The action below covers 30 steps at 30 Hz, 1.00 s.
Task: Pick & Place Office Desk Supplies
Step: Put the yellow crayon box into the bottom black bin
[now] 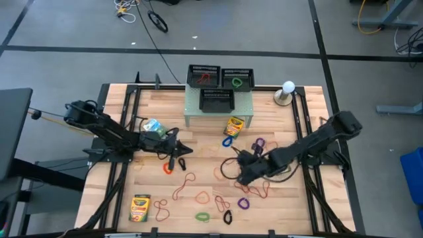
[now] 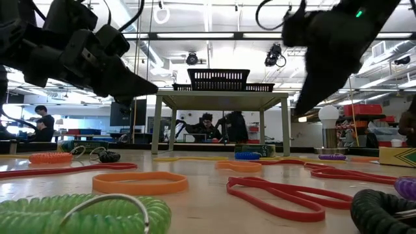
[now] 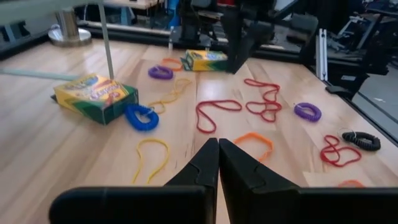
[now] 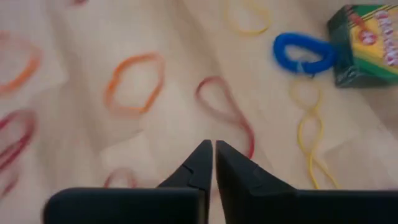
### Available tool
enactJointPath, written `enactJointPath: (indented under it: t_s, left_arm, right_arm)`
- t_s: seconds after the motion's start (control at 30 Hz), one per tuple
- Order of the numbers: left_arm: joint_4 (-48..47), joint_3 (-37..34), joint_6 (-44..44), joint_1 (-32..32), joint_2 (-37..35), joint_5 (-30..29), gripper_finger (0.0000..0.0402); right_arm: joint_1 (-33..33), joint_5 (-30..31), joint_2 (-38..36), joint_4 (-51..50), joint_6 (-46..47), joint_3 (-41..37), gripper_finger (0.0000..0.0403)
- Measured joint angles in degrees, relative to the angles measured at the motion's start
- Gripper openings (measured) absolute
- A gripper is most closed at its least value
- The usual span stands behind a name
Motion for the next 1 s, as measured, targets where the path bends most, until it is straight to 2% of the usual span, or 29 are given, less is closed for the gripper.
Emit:
enactJointPath:
  t_s: [0.2,0.33,0.43,0.63,0.77,1.0]
  left_arm:
    - [0.1,0.3,0.3,-0.4,2.2,-0.7,0.0014]
    - [0.0,0.3,0.7,-0.3,2.2,-1.6,0.0014]
    - [0.6,0.3,0.4,-0.3,2.2,-1.8,0.0014]
    - [1.2,0.4,0.1,-0.3,2.2,-1.5,0.0014]
    - [1.2,0.4,0.3,-0.3,2.2,-1.5,0.0014]
    - [1.1,0.4,0.3,-0.3,2.2,-1.5,0.0014]
  right_arm:
    - [-3.5,17.2,7.8,5.2,12.5,0.0,0.0063]
    - [-8.3,22.9,11.8,10.2,12.0,0.0,0.0035]
    - [-11.5,24.9,14.0,14.2,9.2,0.0,0.0008]
    - [-14.3,24.8,17.8,16.8,7.4,0.0,0.0012]
    - [-13.9,23.4,18.4,16.7,7.3,0.0,0.0004]
    - [-8.8,13.5,16.2,15.8,8.5,0.0,0.0009]
